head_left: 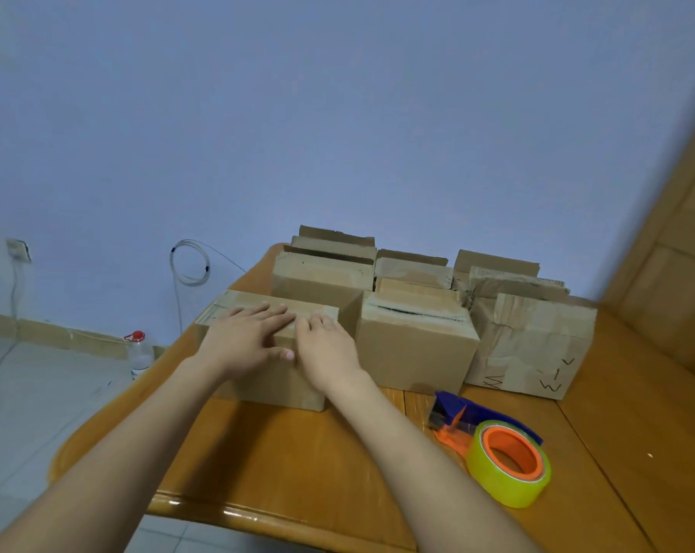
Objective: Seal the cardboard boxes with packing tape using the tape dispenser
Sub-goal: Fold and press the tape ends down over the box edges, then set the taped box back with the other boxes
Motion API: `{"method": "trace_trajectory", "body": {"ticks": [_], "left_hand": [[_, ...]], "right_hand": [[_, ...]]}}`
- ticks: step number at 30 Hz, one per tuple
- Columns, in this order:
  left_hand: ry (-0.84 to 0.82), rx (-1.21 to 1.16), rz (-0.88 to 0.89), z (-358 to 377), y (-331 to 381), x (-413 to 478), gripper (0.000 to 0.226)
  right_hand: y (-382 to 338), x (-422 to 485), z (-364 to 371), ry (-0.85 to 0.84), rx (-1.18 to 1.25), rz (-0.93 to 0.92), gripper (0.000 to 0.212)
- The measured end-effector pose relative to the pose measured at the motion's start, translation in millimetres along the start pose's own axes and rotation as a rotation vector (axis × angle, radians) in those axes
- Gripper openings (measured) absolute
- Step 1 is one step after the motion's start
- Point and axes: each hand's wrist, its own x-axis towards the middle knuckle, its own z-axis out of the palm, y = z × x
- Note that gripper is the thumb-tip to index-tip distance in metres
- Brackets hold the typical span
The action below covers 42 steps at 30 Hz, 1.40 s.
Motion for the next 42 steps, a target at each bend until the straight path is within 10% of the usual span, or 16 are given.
{"method": "trace_trajectory", "body": {"ticks": [6, 32, 42], "left_hand": [[-0.008, 0.062, 0.016, 3.1, 1.8, 32.7, 0.068], [-0.047, 0.038, 0.037, -2.8, 28.7, 87.6, 0.068], [-0.074, -0.163, 0.029, -36.0, 41.5, 88.5, 0.051]], "right_hand": [[5.4, 31.7, 6.4, -0.066, -0.143, 0.102, 0.060], [56.1, 72.2, -3.0, -0.086, -0.227, 0.099, 0.038], [93.9, 42.5, -40.2, 0.010, 0.092, -0.012, 0.031]]}}
